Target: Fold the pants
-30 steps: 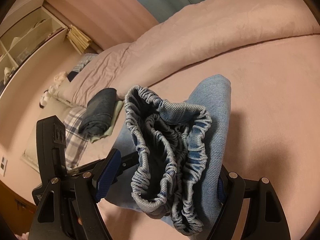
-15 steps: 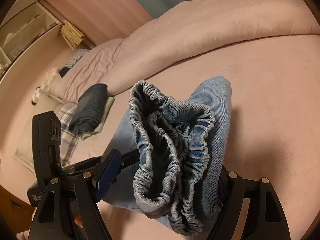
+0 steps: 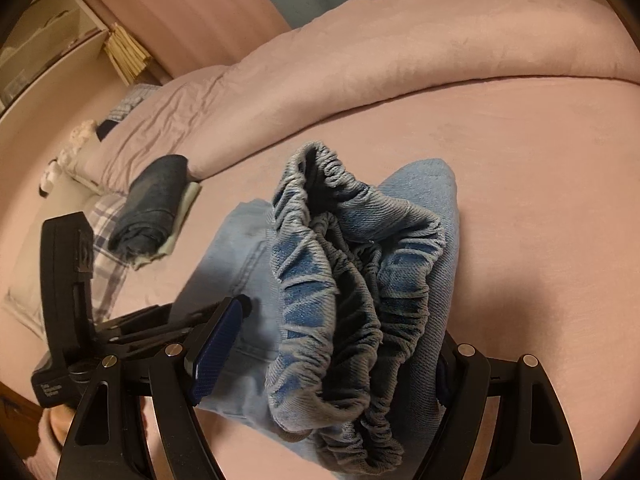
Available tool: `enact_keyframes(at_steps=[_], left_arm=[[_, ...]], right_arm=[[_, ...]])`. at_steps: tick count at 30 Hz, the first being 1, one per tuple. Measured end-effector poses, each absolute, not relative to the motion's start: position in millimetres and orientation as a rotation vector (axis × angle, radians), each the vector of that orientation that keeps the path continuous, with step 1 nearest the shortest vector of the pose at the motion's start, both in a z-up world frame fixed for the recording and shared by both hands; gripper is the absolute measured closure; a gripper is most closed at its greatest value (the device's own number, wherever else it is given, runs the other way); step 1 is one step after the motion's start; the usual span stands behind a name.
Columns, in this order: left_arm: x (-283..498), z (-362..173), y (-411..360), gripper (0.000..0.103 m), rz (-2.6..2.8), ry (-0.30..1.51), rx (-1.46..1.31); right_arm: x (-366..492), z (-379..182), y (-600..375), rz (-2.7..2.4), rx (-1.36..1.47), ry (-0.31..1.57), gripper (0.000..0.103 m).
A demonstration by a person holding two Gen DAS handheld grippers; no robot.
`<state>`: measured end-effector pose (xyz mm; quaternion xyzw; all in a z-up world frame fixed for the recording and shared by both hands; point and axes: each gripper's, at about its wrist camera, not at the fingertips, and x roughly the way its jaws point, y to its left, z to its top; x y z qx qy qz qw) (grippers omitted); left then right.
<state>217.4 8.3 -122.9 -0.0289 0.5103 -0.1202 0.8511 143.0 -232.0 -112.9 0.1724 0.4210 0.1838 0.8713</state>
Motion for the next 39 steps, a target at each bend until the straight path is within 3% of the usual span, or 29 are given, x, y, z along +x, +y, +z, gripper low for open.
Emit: enact_keyframes(at_steps=[18,32,35,39], left_arm=[[214.8,-128.8,8.0,0.046,-0.206,1.057,0.037],[178.6,-113.6,7.1,0.039,-0.194,0.954,0.112],[174.4,-118.8,4.2,0.031,-0.2,0.963,0.127],[173.1,-127.2,1.2,0.031,-0.204,0.975,0.154]], right_arm=[[142.7,-127.0,-243.5,0.22,0.248,0.904,0.021],[126.3,-85.0,-233.4,0.136,0.045,0.737,0.021],[131.4,-84.4,-226.6,0.129,0.009,0.73,0.021],[147.2,-96.4,-221.4,0.1,-0.029,0.767,0.021]])
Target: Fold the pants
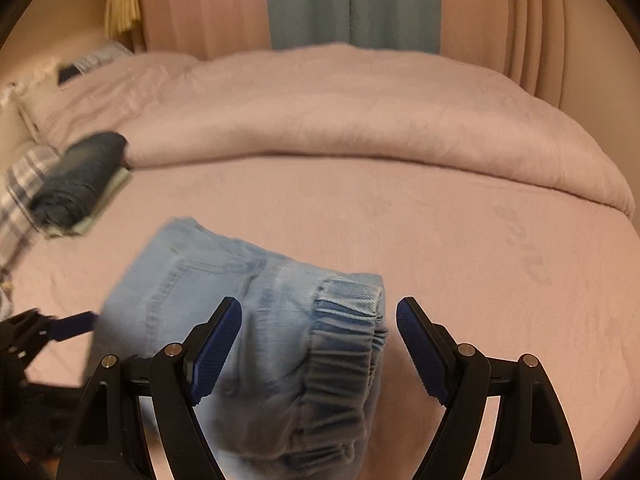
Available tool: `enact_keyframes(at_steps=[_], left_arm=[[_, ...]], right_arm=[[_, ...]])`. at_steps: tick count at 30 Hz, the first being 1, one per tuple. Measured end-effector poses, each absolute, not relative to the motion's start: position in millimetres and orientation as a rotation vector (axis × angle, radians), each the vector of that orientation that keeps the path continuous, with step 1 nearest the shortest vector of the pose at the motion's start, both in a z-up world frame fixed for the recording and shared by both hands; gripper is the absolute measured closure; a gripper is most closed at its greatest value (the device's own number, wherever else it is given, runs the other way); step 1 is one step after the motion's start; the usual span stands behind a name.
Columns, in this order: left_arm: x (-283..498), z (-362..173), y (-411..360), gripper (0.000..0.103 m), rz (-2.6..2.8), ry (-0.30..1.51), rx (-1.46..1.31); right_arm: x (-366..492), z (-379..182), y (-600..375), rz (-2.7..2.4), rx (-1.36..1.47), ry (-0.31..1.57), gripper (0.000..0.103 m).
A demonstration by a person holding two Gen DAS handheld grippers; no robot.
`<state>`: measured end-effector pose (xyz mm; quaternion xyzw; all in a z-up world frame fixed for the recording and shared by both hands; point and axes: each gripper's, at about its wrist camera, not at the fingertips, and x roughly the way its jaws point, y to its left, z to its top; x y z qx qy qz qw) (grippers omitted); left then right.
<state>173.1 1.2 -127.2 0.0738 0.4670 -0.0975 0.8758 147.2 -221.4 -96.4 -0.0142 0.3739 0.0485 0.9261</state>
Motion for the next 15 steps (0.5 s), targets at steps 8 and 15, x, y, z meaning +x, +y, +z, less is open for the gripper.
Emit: enact_keyframes(at_steps=[8,15], left_arm=[[175.8,-135.9,2.3,0.027,-0.199,0.998,0.147],[175.8,-135.9,4.7,0.02,-0.156,1.008,0.128]], right_arm=[[165.0,-127.6,-236.5,0.085,0.042,0.867,0.021],[150.9,-113.0,-230.6,0.078,0.024,0.836,0.021]])
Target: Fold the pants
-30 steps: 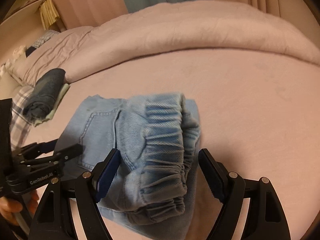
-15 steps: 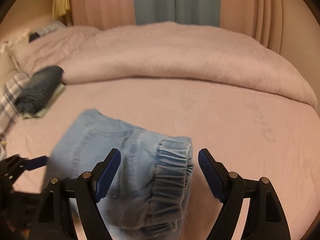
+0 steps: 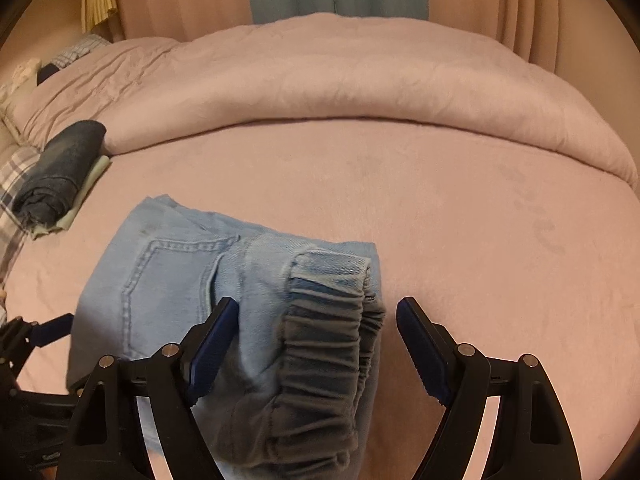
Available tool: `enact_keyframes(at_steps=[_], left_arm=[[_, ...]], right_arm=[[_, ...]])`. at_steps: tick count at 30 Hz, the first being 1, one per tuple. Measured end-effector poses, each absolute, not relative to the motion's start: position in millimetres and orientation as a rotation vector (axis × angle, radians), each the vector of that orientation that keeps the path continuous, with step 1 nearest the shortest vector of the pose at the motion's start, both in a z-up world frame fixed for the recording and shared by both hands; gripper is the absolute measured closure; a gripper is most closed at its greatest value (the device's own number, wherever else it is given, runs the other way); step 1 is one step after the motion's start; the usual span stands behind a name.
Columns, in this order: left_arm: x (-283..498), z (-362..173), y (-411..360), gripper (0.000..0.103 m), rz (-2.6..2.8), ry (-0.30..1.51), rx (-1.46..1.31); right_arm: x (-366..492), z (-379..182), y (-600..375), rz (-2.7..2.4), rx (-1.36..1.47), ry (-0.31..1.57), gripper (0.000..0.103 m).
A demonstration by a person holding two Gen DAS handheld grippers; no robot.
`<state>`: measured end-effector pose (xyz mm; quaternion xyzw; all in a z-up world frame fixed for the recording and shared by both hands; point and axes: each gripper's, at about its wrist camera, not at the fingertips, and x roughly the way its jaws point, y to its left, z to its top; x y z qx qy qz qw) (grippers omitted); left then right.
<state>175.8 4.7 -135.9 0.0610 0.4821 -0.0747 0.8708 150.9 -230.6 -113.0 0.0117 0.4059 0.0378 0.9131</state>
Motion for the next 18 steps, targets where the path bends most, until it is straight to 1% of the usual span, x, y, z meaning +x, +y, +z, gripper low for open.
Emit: enact_keyframes(at_steps=[2,4,5,8,15,18], left_arm=[[174.2,-134.0,3.0,0.014,-0.122,0.995,0.145],[172.2,-130.5,3.4,0.011,-0.117,0.971,0.14],[171.7,-128.4,4.6,0.007,-0.118,0.962,0.125],[174.4,-124.3,7.7,0.002,-0.121,0.948,0.079],[187.0,-134.2,5.3,0.001,-0.071,0.99,0.081],[184.3,-134.7,2.7,0.001,-0.069,0.993,0.103]], right_arm=[[147.0,-107.1,-230.3,0.082,0.03,0.818,0.021],[142.1,-103.0,-230.5,0.081,0.039,0.805,0.021],[139.9,-101.7,-230.9,0.082,0.043,0.802,0.021],[135.8,-104.6,-231.4,0.075,0.039,0.808,0.021],[140.6,-137.0,-234.3,0.064,0.064,0.912,0.021],[139.1,-138.0,-238.3,0.071,0.1,0.921,0.021]])
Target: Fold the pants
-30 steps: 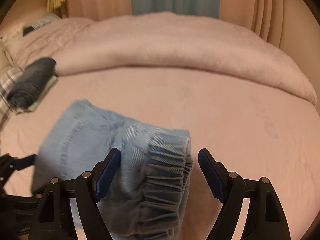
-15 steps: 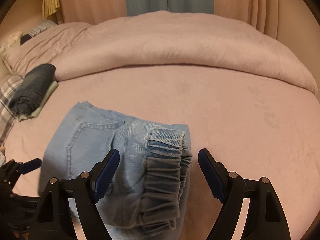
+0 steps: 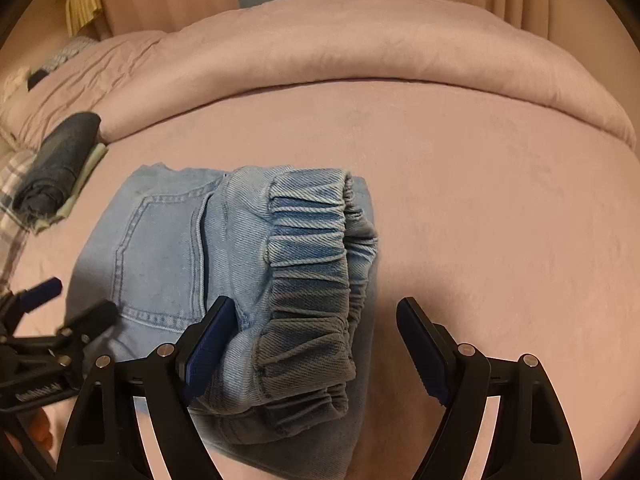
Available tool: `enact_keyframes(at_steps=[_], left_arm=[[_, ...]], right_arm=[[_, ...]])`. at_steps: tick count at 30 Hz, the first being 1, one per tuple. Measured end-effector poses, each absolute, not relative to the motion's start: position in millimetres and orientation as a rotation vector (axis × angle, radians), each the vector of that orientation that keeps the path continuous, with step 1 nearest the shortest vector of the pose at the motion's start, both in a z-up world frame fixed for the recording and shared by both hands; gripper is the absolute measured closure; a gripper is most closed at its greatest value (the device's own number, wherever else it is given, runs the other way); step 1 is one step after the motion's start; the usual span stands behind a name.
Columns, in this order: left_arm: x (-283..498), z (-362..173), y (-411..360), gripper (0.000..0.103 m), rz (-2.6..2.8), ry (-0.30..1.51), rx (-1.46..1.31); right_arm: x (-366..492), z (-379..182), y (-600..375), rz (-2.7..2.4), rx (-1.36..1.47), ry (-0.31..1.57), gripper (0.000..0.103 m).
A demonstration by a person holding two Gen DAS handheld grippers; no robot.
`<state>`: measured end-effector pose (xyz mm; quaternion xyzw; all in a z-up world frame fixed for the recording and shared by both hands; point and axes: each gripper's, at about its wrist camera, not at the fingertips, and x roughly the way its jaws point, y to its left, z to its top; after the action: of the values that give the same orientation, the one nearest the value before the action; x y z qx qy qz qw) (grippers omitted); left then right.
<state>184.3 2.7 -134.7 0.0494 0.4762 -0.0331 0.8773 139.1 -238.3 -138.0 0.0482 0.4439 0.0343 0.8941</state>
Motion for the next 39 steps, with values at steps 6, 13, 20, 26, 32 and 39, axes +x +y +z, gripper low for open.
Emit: enact_keyframes(at_steps=[6,13,20,26,32,39], left_arm=[[172.5,-117.2,3.9,0.001,-0.076,0.965,0.107],[146.8,-82.7,12.6,0.001,-0.095,0.911,0.078],[118.3,-52.6,15.4,0.001,-0.071,0.873,0.08],[97.6,-38.3,18.0,0.001,-0.031,0.851,0.113],[81.1,-23.5,22.1,0.001,-0.036,0.831,0.093],[66.3,-9.8,24.3,0.001,-0.039,0.808,0.079]], right_arm=[[122.7,-117.8,-231.6,0.078,0.094,0.876,0.021],[90.1,-84.1,-227.6,0.074,0.08,0.808,0.019],[64.0,-61.7,-226.2,0.086,0.084,0.775,0.01],[42.6,-42.7,-220.7,0.095,0.073,0.738,0.003],[24.3,-27.4,-212.7,0.088,0.047,0.715,0.002],[9.0,-15.7,-205.6,0.091,0.028,0.693,0.001]])
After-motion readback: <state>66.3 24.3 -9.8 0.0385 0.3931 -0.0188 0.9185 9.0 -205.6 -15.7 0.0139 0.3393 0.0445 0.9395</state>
